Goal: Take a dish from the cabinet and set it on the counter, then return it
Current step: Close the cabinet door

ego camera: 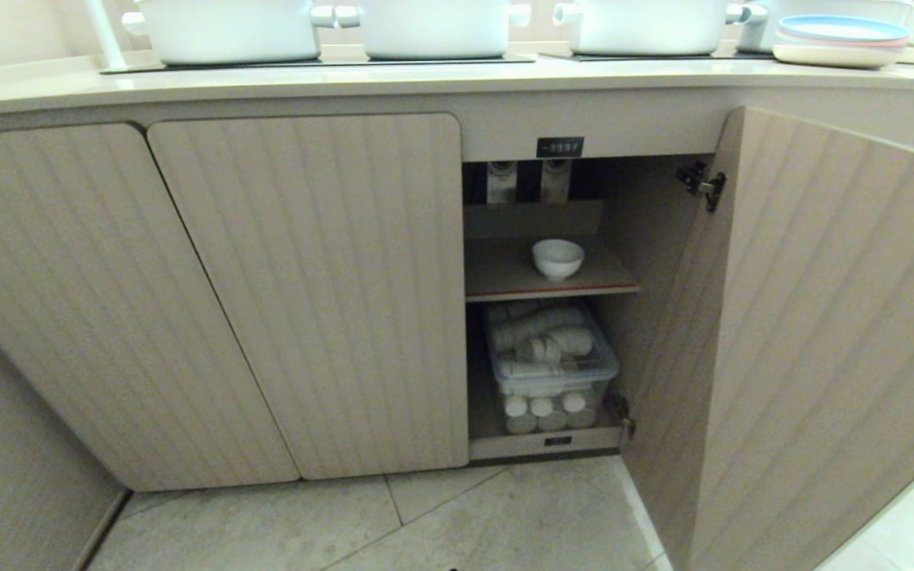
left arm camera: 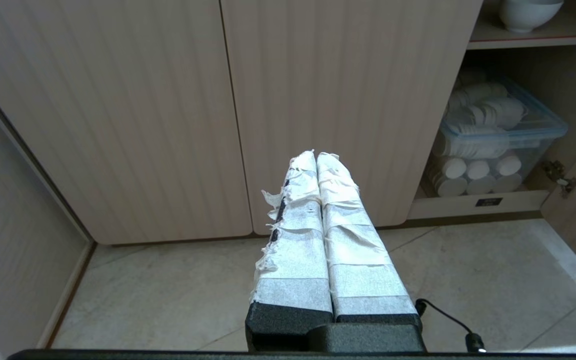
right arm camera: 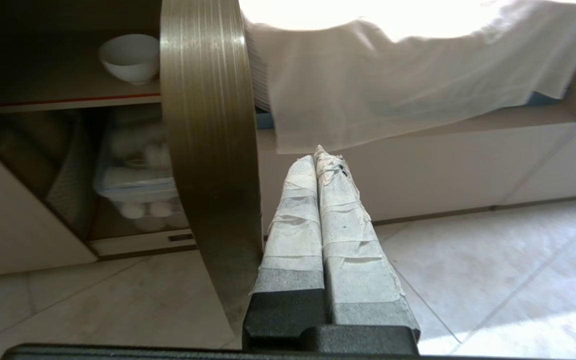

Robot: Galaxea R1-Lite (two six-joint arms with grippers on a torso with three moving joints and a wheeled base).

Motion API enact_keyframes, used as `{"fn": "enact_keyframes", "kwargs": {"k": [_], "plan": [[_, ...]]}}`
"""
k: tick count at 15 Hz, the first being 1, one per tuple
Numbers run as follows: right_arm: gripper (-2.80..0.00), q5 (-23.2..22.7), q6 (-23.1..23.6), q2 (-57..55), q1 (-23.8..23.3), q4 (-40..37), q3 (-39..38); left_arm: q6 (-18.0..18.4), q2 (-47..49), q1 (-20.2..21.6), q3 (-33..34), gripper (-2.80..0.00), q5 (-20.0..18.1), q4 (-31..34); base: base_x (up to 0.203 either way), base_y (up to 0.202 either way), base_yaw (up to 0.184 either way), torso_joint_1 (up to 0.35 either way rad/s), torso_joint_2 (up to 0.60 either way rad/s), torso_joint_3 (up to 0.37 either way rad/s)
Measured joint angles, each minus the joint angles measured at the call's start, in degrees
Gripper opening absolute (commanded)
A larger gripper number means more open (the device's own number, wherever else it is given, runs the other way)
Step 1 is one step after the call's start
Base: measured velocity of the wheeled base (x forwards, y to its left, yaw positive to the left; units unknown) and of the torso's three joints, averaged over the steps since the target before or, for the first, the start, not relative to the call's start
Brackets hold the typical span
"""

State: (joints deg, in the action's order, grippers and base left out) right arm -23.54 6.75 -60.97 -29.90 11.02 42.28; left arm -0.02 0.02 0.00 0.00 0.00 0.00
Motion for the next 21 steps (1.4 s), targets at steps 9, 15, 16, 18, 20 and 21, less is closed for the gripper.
{"fn": "enact_keyframes", "kwargs": {"k": [9, 15, 16, 18, 20, 21], "plan": [[-2.80, 0.01, -0.39, 0.71, 8.16, -0.61, -2.97, -0.05, 0.00, 0.00, 0.00, -2.80, 0.00, 0.00, 0.000, 0.000, 0.000, 0.000, 0.00, 0.000], [-2.80, 0.15, -1.43, 1.18, 14.35, -0.24, -4.13, -0.07, 0.00, 0.00, 0.00, -2.80, 0.00, 0.00, 0.000, 0.000, 0.000, 0.000, 0.00, 0.000], [-2.80, 0.17, -1.60, 1.21, 15.38, -0.17, -4.19, -0.03, 0.00, 0.00, 0.00, -2.80, 0.00, 0.00, 0.000, 0.000, 0.000, 0.000, 0.00, 0.000], [-2.80, 0.12, -1.63, 1.21, 16.90, -0.13, -4.19, -0.05, 0.00, 0.00, 0.00, -2.80, 0.00, 0.00, 0.000, 0.000, 0.000, 0.000, 0.00, 0.000], [-2.80, 0.17, -1.63, 1.18, 18.29, -0.11, -4.19, -0.02, 0.00, 0.00, 0.00, -2.80, 0.00, 0.02, 0.000, 0.000, 0.000, 0.000, 0.00, 0.000], [-2.80, 0.20, -1.63, 1.18, 19.20, -0.11, -4.18, -0.02, 0.00, 0.00, 0.00, -2.80, -0.01, 0.00, 0.000, 0.000, 0.000, 0.000, 0.00, 0.000]]}}
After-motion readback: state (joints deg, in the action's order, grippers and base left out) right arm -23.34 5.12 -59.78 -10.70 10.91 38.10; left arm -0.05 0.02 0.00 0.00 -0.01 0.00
